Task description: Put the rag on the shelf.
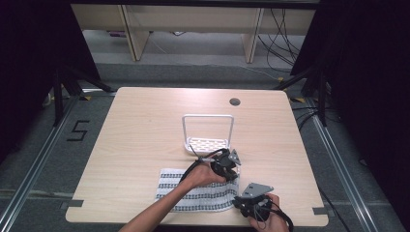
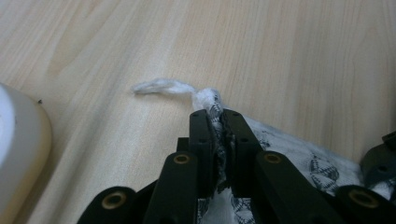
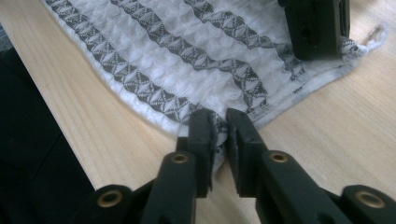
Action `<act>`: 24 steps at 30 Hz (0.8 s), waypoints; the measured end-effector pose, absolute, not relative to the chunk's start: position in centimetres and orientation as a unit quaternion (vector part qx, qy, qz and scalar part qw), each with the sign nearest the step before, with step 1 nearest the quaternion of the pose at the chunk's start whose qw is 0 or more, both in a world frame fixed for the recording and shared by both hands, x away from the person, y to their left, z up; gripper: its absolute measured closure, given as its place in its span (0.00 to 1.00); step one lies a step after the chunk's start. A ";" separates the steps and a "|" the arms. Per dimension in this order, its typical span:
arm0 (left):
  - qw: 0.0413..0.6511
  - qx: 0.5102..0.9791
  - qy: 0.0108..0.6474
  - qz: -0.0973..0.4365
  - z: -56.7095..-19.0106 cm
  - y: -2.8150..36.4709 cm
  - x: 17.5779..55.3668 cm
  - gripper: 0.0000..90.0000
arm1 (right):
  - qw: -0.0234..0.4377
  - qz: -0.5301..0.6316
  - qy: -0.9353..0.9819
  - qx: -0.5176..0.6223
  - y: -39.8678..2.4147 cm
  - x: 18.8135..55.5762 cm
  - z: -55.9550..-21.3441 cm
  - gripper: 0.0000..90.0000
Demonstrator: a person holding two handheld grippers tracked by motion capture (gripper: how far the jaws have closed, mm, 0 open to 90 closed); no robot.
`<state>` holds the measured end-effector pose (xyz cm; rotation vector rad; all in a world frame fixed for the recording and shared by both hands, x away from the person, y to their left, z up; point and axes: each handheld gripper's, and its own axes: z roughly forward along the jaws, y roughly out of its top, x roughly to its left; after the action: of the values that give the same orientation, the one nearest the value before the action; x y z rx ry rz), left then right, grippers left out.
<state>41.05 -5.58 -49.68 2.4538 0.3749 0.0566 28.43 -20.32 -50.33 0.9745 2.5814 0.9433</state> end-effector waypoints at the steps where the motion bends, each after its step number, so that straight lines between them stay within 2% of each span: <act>1: 0.326 0.933 0.149 0.025 -49.6 -5.4 41.0 0.93 | 0.114 0.331 0.875 0.335 -20.1 28.5 -50.5 0.94; 8: 0.341 0.926 0.154 0.047 -48.3 -4.4 41.0 0.94 | 0.121 0.348 0.870 0.328 -20.7 28.7 -49.6 0.97; 14: 0.366 0.911 0.182 0.059 -46.2 -2.6 41.0 0.94 | 0.145 0.378 0.854 0.326 -21.3 29.3 -48.5 0.97; 19: 0.380 0.900 0.204 0.058 -45.0 -1.1 41.0 0.94 | 0.143 0.396 0.844 0.333 -21.6 29.5 -47.9 0.97; 24: 0.397 0.887 0.224 0.076 -42.3 0.5 40.1 0.94 | 0.147 0.421 0.831 0.333 -22.2 30.2 -45.8 0.98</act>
<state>40.11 0.53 -42.27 2.2475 0.5664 0.1928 30.17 -22.19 -45.85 0.9573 2.3907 1.2109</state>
